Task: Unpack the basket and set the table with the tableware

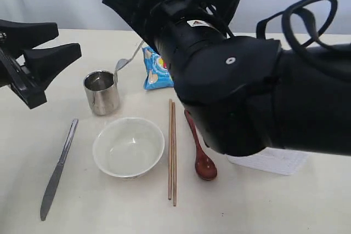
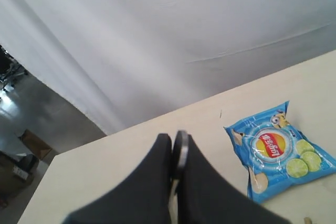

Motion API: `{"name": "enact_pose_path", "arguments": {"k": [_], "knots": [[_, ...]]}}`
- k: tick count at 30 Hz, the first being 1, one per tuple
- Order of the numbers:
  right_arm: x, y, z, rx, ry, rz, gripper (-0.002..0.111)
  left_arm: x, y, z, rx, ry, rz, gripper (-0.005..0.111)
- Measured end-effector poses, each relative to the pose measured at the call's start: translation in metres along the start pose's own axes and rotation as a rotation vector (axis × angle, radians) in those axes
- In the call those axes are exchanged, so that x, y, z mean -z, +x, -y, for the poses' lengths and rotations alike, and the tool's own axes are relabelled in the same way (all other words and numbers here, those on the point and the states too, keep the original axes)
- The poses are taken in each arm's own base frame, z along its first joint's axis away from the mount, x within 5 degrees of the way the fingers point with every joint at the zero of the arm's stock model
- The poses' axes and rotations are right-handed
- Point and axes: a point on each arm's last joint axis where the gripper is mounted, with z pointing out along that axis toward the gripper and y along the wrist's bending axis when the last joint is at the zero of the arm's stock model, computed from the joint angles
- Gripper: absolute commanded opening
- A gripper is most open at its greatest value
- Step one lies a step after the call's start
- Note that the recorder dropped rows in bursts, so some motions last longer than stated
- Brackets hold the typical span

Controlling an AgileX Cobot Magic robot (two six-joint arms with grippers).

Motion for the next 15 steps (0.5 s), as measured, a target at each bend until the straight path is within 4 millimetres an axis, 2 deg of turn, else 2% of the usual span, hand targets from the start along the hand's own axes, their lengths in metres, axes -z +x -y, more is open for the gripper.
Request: {"name": "enact_pose_path", "arguments": {"k": [7,10,15], "knots": [[0.000,-0.007,0.000,-0.005,0.018,0.074,0.000,-0.018,-0.005,0.013,-0.135,-0.181,-0.058,0.058],[0.000,-0.011,-0.004,-0.010,0.005,0.088,0.000,-0.031,-0.009,0.041,-0.151,-0.118,-0.033,0.058],[0.000,-0.010,-0.006,-0.043,-0.015,0.071,0.000,-0.041,-0.016,0.070,-0.212,-0.090,0.015,0.058]]}}
